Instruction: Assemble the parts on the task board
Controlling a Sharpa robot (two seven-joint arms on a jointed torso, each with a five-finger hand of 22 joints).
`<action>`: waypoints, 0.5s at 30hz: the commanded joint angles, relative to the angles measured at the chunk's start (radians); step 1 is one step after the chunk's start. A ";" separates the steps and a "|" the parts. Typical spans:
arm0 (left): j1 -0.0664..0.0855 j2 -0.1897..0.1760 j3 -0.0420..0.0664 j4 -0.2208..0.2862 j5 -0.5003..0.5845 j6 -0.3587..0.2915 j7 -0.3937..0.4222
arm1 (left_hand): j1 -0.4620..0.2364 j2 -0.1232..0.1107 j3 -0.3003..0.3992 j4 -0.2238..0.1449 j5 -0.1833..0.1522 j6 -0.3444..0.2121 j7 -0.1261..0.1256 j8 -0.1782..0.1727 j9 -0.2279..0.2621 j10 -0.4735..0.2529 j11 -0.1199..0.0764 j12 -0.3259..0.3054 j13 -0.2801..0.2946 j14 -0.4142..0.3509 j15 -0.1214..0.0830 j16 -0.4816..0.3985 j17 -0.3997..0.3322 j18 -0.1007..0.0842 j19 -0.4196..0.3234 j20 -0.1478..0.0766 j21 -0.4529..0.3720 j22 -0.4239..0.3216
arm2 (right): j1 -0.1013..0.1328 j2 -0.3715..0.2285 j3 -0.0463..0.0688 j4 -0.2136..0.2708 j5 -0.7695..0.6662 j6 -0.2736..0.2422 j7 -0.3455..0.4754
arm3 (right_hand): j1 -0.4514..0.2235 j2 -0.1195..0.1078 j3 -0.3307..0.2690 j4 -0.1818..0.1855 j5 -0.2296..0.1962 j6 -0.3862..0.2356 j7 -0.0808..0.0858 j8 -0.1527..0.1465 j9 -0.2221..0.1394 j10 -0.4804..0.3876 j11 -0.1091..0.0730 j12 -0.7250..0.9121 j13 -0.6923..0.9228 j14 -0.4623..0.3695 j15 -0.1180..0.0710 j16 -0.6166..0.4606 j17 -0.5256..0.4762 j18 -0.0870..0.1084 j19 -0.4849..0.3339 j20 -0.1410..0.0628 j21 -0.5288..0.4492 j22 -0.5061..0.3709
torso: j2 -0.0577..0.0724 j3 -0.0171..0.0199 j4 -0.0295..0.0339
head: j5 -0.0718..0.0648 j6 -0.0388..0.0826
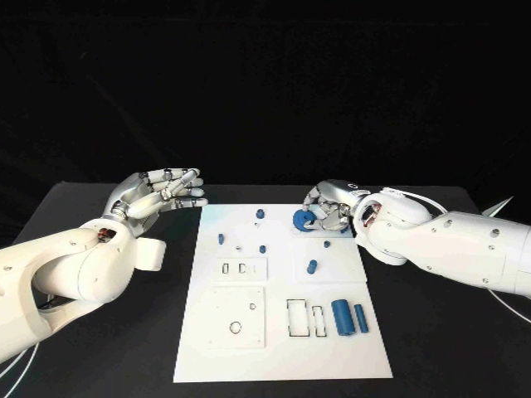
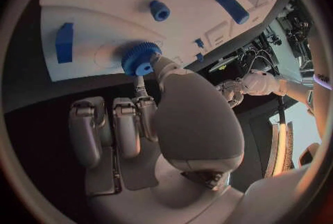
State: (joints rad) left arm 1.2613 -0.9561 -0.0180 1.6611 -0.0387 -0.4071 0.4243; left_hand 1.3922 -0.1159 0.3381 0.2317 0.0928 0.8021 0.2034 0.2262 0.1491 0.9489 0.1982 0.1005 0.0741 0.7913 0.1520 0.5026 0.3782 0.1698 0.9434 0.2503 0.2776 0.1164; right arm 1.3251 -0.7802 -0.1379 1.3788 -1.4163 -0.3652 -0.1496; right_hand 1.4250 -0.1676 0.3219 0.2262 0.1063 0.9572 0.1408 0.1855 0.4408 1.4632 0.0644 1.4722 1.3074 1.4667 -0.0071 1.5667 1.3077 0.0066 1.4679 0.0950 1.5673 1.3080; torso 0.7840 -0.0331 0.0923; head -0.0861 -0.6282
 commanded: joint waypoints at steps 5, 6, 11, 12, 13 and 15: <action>0.001 0.002 0.001 -0.001 0.002 0.019 0.006 | 0.008 0.005 -0.006 0.002 -0.003 -0.007 0.044 0.002 -0.001 -0.004 0.000 -0.003 -0.001 -0.007 0.002 0.005 0.001 0.011 0.004 -0.001 0.004 0.001 | 0.006 -0.012 0.001 0.043 -0.047 -0.087 0.006 | -0.014 -0.001 0.010 0.000 0.002 0.009 0.000 0.002 0.001 0.031 -0.006 0.010 0.172 0.104 -0.005 0.004 0.263 -0.007 0.103 -0.002 0.004 0.263 | -0.001 -0.0015 -0.0004 | 0.004 0.003; 0.001 0.002 0.001 -0.001 0.002 0.019 0.006 | 0.008 0.005 -0.006 0.002 -0.003 -0.007 0.044 0.002 -0.001 -0.004 0.000 -0.003 -0.001 -0.007 0.002 0.005 0.001 0.011 0.004 -0.001 0.004 0.001 | 0.008 -0.012 0.001 0.050 -0.050 -0.089 0.004 | -0.014 -0.001 0.010 0.000 0.002 0.009 0.000 0.002 0.001 0.031 -0.006 0.010 0.172 0.104 -0.005 0.004 0.263 -0.007 0.103 -0.002 0.004 0.263 | -0.001 -0.0016 -0.0004 | 0.004 0.004; 0.001 0.002 0.001 0.000 0.002 0.019 0.005 | 0.008 0.006 -0.006 0.002 -0.003 -0.007 0.044 0.003 -0.001 -0.004 0.000 -0.003 -0.001 -0.008 0.003 0.006 0.001 0.011 0.003 -0.001 0.004 0.002 | 0.013 0.002 0.001 0.082 -0.080 -0.100 -0.020 | -0.016 -0.001 0.014 -0.001 0.002 0.011 -0.001 0.002 0.001 0.032 -0.007 0.011 0.173 0.104 -0.005 0.004 0.263 -0.007 0.103 -0.002 0.004 0.263 | 0.001 -0.0009 -0.0013 | 0.009 0.006; 0.001 0.002 0.001 0.000 0.002 0.019 0.005 | 0.008 0.006 -0.006 0.002 -0.003 -0.007 0.044 0.003 -0.001 -0.004 0.000 -0.003 -0.001 -0.008 0.003 0.006 0.001 0.011 0.003 -0.001 0.004 0.002 | 0.013 0.008 0.001 0.084 -0.087 -0.102 -0.025 | -0.016 -0.001 0.014 -0.001 0.002 0.011 -0.001 0.002 0.001 0.032 -0.007 0.011 0.173 0.104 -0.005 0.004 0.263 -0.007 0.103 -0.002 0.004 0.263 | 0.001 -0.0014 -0.0013 | 0.009 0.006; 0.001 0.002 0.001 0.000 0.002 0.020 0.005 | 0.008 0.006 -0.006 0.002 -0.003 -0.007 0.044 0.003 -0.001 -0.004 0.000 -0.003 -0.001 -0.008 0.003 0.006 0.001 0.011 0.003 -0.001 0.004 0.002 | 0.014 0.016 0.001 0.086 -0.096 -0.105 -0.033 | -0.016 0.000 0.018 -0.002 0.002 0.011 -0.002 0.002 0.000 0.033 -0.007 0.012 0.174 0.104 -0.006 0.004 0.263 -0.007 0.103 -0.003 0.004 0.263 | 0.001 -0.0014 -0.0012 | 0.010 0.007; 0.001 0.003 0.001 0.000 0.002 0.020 0.005 | 0.008 0.006 -0.006 0.002 -0.003 -0.007 0.044 0.003 -0.001 -0.004 0.000 -0.003 -0.001 -0.008 0.003 0.006 0.001 0.011 0.003 -0.001 0.004 0.002 | 0.014 0.033 0.001 0.088 -0.111 -0.108 -0.046 | -0.017 0.001 0.021 -0.004 0.002 0.012 -0.002 0.002 0.000 0.032 -0.008 0.011 0.174 0.104 -0.006 0.004 0.263 -0.007 0.103 -0.003 0.004 0.263 | 0.001 -0.0020 -0.0006 | 0.009 0.006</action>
State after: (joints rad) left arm 1.2612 -0.9553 -0.0180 1.6591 -0.0386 -0.4060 0.4236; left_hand 1.3962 -0.1119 0.3381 0.2317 0.0928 0.8021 0.2034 0.2262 0.1491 0.9489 0.1982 0.1005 0.0741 0.7914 0.1520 0.5026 0.3781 0.1699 0.9434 0.2503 0.2776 0.1162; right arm 1.3382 -0.7547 -0.1369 1.4624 -1.4710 -0.4468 -0.1669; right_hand 1.4180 -0.1708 0.3360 0.2233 0.1038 0.9614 0.1362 0.1842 0.4392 1.4640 0.0635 1.4798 1.3073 1.4667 -0.0071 1.5667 1.3076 0.0066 1.4679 0.0950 1.5672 1.3078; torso 0.7838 -0.0346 0.0913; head -0.0773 -0.6223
